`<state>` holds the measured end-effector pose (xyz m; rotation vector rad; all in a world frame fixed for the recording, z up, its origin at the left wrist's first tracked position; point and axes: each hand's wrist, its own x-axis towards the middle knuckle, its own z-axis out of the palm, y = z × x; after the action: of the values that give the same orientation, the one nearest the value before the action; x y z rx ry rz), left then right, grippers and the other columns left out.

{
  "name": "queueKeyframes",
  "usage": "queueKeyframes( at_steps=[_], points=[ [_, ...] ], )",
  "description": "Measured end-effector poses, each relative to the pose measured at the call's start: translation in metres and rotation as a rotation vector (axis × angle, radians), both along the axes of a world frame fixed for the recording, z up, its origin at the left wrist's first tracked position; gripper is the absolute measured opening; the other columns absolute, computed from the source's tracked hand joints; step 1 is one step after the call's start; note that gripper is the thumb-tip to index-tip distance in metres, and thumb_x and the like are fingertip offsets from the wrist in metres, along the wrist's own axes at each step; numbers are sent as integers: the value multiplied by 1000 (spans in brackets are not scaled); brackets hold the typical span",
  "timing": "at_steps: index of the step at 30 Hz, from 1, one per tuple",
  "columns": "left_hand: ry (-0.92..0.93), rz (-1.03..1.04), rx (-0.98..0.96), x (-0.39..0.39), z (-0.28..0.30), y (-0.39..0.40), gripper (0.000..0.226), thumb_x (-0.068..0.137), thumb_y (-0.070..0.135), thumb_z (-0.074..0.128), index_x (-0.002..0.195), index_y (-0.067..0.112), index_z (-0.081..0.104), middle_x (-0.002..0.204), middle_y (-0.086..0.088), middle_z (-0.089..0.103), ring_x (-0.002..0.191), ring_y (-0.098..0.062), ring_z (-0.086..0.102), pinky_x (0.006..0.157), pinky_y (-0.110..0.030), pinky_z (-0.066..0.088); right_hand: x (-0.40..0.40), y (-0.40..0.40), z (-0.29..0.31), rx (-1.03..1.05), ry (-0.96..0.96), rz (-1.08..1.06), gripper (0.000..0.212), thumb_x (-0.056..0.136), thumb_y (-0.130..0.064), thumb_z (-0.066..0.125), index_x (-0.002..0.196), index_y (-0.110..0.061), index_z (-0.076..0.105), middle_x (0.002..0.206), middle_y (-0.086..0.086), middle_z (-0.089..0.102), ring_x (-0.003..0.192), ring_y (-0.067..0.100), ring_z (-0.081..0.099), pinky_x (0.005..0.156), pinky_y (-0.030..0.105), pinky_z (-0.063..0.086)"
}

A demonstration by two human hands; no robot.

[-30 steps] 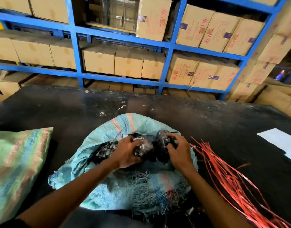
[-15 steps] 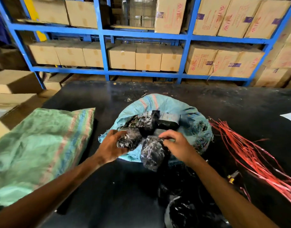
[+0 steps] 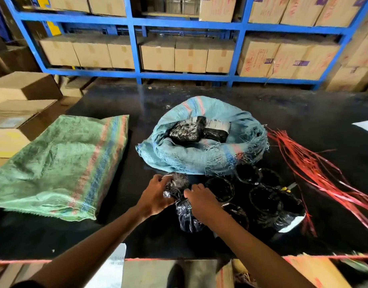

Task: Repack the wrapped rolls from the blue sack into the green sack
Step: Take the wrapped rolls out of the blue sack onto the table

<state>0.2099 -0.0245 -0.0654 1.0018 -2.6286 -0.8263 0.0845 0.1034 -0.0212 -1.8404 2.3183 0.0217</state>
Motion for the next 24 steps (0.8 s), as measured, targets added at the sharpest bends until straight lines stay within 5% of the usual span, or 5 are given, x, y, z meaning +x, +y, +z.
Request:
queueKeyframes(
  at_steps=[3, 10, 14, 19, 24],
  points=[
    [-15, -6, -5, -12, -4, -2, 72, 74, 33, 73, 137, 26, 39, 128, -6, 37, 116, -23, 43, 94, -40, 48, 5, 6, -11, 35, 201, 35, 47, 87, -8, 53, 133, -2, 40, 134, 21, 38, 126, 36, 34, 101, 43, 32],
    [-163, -210, -15, -35, -18, -7, 81, 74, 25, 76, 143, 24, 34, 140, -8, 28, 126, -26, 37, 101, -34, 44, 8, 22, -31, 163, 181, 51, 60, 83, -5, 63, 136, 0, 35, 134, 23, 40, 122, 38, 39, 96, 42, 39],
    [-167, -284, 32, -41, -27, -4, 82, 74, 25, 78, 143, 24, 34, 142, -10, 27, 131, -27, 35, 106, -31, 39, 3, 26, -15, 172, 140, 94, 41, 88, -4, 55, 127, 0, 47, 131, 22, 43, 122, 36, 38, 94, 43, 39],
    [-291, -411, -33, -53, -3, -18, 61, 79, 35, 67, 135, 35, 44, 148, 2, 31, 138, -19, 26, 109, -39, 36, -27, 3, 28, -93, -40, 72, 25, 92, -9, 43, 111, -6, 58, 112, 14, 55, 105, 32, 51, 71, 38, 41],
    [-57, -317, -141, -90, 40, -68, 38, 83, 32, 54, 117, 16, 61, 123, -3, 58, 116, -20, 53, 93, -32, 45, -104, -48, 64, -342, -93, -27, 19, 89, -13, 45, 94, -9, 64, 99, 13, 61, 92, 31, 55, 72, 38, 45]
  ],
)
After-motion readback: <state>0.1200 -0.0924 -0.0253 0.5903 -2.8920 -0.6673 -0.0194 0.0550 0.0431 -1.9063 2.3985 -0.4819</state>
